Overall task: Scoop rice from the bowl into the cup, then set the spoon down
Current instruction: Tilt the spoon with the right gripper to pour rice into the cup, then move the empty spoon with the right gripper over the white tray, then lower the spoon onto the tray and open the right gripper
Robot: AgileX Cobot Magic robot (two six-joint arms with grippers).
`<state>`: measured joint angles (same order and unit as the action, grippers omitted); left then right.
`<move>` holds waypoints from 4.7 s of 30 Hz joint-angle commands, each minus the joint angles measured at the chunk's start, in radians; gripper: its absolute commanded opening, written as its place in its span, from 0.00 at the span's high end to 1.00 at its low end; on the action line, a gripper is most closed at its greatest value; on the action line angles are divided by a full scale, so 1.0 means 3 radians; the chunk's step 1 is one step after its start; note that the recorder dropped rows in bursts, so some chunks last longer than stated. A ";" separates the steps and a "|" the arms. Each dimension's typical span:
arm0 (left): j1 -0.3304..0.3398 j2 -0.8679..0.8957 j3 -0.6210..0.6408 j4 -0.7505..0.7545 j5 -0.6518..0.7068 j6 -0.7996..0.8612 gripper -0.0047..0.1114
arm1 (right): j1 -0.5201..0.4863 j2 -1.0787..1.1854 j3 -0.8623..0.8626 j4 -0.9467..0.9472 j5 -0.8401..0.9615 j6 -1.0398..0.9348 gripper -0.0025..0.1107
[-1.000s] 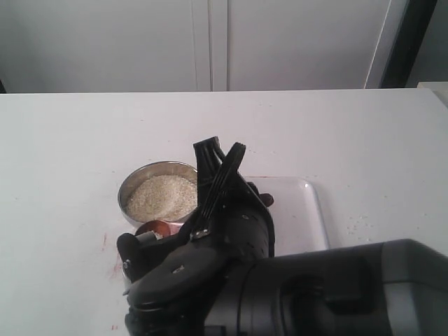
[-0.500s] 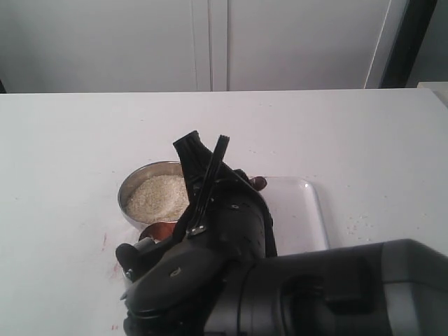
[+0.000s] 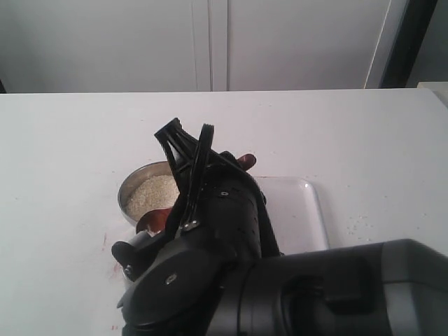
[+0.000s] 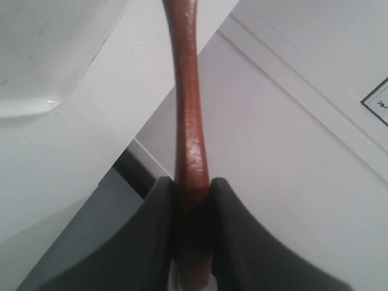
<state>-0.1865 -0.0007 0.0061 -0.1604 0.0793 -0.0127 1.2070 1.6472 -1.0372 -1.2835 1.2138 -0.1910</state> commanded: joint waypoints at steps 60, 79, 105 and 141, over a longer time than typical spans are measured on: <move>-0.0003 0.0002 -0.0020 -0.0034 -0.0010 -0.0019 0.84 | -0.0367 -0.1002 0.0093 0.2770 0.0024 0.3485 0.98; -0.0003 0.0002 -0.0020 -0.0034 -0.0010 -0.0019 0.84 | -0.0553 -0.1034 0.0263 0.3111 -0.0156 0.4314 0.98; -0.0003 0.0002 -0.0020 -0.0034 -0.0010 -0.0019 0.84 | -0.1736 0.0422 -0.0038 0.3306 -0.1437 0.3735 0.98; -0.0003 0.0002 -0.0020 -0.0034 -0.0010 -0.0019 0.84 | -0.1932 0.0633 -0.0030 0.3366 -0.1567 0.3891 0.98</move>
<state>-0.1865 -0.0007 0.0061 -0.1604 0.0793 -0.0127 0.6327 1.8379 -1.0451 -0.2658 0.7552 0.9863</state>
